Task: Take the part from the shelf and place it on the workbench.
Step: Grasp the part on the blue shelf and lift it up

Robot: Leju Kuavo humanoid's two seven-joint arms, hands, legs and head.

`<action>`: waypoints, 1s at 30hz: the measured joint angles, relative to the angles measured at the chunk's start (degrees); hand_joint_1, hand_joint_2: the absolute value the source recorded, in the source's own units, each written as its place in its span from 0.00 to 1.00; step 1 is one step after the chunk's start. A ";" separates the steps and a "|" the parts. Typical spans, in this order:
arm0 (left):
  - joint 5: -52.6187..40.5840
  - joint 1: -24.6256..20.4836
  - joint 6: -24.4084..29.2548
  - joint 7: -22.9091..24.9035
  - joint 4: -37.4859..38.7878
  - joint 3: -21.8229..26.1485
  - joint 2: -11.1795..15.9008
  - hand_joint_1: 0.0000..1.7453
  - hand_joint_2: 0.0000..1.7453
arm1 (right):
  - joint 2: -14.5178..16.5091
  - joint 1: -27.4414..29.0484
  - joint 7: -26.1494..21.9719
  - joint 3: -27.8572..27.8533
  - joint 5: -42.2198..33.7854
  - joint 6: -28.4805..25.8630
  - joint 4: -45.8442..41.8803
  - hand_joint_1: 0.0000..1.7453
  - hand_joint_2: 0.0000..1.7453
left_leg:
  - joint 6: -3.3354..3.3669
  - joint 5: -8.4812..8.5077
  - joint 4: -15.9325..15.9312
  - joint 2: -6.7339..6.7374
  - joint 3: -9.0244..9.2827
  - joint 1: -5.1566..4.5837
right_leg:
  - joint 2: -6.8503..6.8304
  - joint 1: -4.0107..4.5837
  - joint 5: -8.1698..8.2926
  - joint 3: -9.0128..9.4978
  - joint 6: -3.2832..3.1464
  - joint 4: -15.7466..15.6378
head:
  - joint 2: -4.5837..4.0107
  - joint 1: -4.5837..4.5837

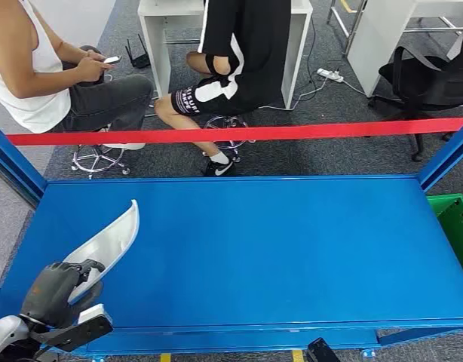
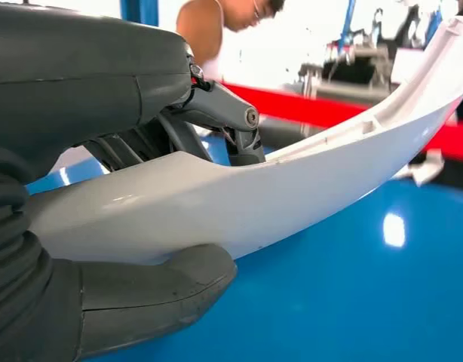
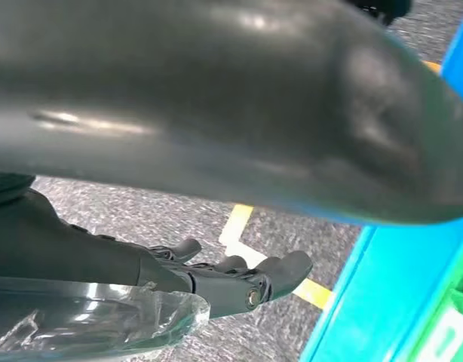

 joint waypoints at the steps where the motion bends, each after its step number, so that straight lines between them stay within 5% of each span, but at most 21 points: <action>1: -0.09 0.36 0.53 0.29 -0.61 0.18 -0.20 1.00 1.00 | 0.00 0.39 -0.59 -0.42 0.18 -0.82 -0.44 0.00 0.00 | 0.03 -0.02 0.00 0.00 0.00 -0.03 | 0.00 -0.03 -0.01 0.00 0.03 0.00 | 0.00 0.00; 7: -5.83 4.67 4.88 6.04 -8.17 1.55 -3.77 1.00 1.00 | 0.20 5.30 -5.77 -8.13 5.27 -9.55 -5.87 0.00 0.00 | 0.71 -0.31 0.10 0.00 0.02 -0.60 | -0.01 -0.62 -0.11 0.07 0.74 -0.06 | 0.00 -0.01; 10: -7.49 5.73 6.68 6.71 -10.88 1.57 -5.04 1.00 1.00 | 0.91 7.99 -5.89 -13.91 9.81 -9.71 -8.40 0.00 0.00 | 1.53 0.30 -0.37 0.06 0.20 -0.49 | -0.04 -0.77 -0.49 -0.08 1.36 0.31 | 0.00 0.02; 12: -8.10 6.01 8.27 6.16 -11.80 1.66 -5.90 1.00 1.00 | 1.64 9.72 -5.02 -17.62 12.23 -8.35 -9.56 0.00 0.00 | 1.92 0.72 -0.82 0.14 0.35 -0.20 | -0.12 -0.69 -3.33 -1.75 1.60 4.30 | 0.00 0.26; 14: -8.78 6.41 10.18 5.26 -12.19 1.74 -6.75 1.00 1.00 | 2.86 11.62 -4.50 -21.51 14.57 -5.85 -10.34 0.00 0.00 | 2.01 0.77 -0.80 0.17 0.30 -0.20 | -0.16 -0.64 -7.43 -4.95 1.71 12.22 | 0.00 0.50; 16: -9.31 6.70 11.36 4.75 -12.24 1.72 -7.42 1.00 1.00 | 4.42 13.38 -4.42 -25.21 16.77 -3.02 -10.67 0.00 0.00 | 1.98 0.82 -0.77 0.17 0.25 -0.20 | -0.17 -0.65 -8.61 -6.59 1.77 16.80 | 0.00 0.54; 17: -9.43 6.78 11.59 4.66 -12.24 1.70 -7.69 1.00 1.00 | 5.17 14.15 -4.43 -26.92 17.59 -1.98 -10.78 0.00 0.00 | 1.91 0.86 -0.75 0.16 0.24 -0.18 | -0.18 -0.68 -7.48 -5.73 1.78 15.57 | 0.00 0.53; 21: -9.57 6.96 11.79 4.54 -12.26 1.69 -8.41 1.00 1.00 | 7.14 15.77 -4.55 -31.89 18.80 -0.67 -11.12 0.00 0.00 | 0.89 1.10 -0.41 0.09 0.06 -0.16 | -0.01 -0.74 -2.40 2.13 1.48 1.78 | 0.00 0.50; 25: -9.60 7.06 11.95 4.42 -12.32 1.70 -8.70 1.00 1.00 | 8.27 16.45 -4.54 -34.05 19.18 -0.24 -11.36 0.00 0.00 | -0.61 1.31 0.21 0.01 -0.72 -0.10 | 0.22 -0.56 -1.81 1.63 -0.23 1.03 | 0.00 0.38; 27: -9.64 7.11 12.01 4.42 -12.40 1.72 -8.77 1.00 1.00 | 8.77 16.65 -4.48 -34.88 19.66 0.39 -11.50 0.00 0.00 | -1.34 -1.85 3.31 0.09 -2.20 0.06 | 0.01 -0.71 -1.04 0.66 -1.15 0.93 | 0.00 0.24; 30: -9.76 7.11 12.41 4.13 -12.44 1.77 -8.90 1.00 1.00 | 9.80 17.06 -4.55 -36.44 21.07 2.61 -11.58 0.00 0.00 | -2.04 -8.76 13.31 0.16 -5.52 0.24 | -0.20 -0.64 0.36 -1.15 -1.55 0.97 | -0.01 0.05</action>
